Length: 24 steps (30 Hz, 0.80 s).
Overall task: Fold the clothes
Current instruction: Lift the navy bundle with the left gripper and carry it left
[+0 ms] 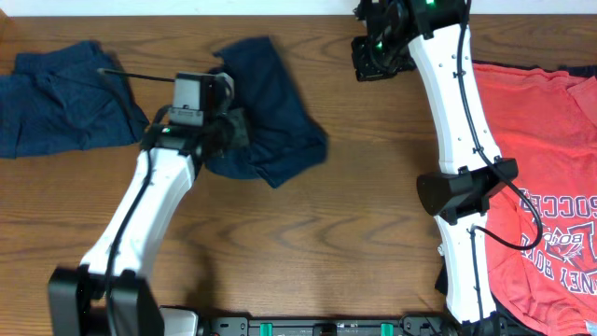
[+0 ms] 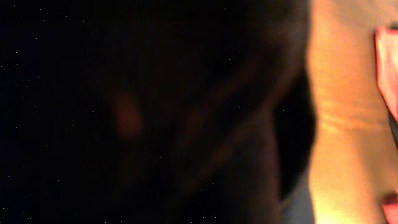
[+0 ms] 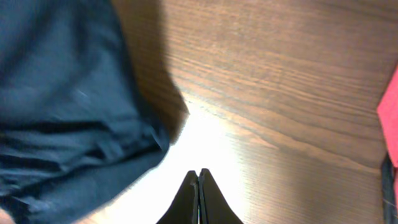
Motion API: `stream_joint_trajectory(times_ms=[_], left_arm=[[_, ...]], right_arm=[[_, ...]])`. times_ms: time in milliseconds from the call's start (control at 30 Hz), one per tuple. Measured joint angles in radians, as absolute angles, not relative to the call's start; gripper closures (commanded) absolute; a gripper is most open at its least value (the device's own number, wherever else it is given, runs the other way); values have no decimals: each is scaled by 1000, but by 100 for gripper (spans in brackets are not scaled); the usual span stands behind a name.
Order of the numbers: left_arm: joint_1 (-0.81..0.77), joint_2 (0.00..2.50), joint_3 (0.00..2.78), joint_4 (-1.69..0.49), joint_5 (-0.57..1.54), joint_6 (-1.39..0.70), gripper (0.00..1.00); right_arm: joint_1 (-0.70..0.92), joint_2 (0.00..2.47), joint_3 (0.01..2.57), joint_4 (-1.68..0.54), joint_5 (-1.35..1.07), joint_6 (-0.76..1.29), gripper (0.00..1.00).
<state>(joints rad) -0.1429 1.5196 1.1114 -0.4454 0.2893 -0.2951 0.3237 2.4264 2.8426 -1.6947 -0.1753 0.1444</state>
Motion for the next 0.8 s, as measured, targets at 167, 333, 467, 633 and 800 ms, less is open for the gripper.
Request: stream_joint_trajectory(times_ms=[167, 333, 467, 633, 800], left_arm=[[-88, 1447, 1111, -445, 186, -295, 94], [1, 1438, 1111, -443, 124, -295, 94], [86, 1438, 1111, -412, 93, -287, 94], [198, 1438, 1111, -377, 78, -283, 94], [314, 1438, 1111, -286, 72, -280, 94]], right_arm=[[369, 2426, 2803, -1695, -195, 145, 98], [442, 2426, 2752, -1695, -207, 144, 99], [501, 2426, 2695, -1695, -210, 144, 99], [562, 2426, 2624, -1695, -213, 144, 98], [577, 2427, 2587, -1697, -216, 145, 98]])
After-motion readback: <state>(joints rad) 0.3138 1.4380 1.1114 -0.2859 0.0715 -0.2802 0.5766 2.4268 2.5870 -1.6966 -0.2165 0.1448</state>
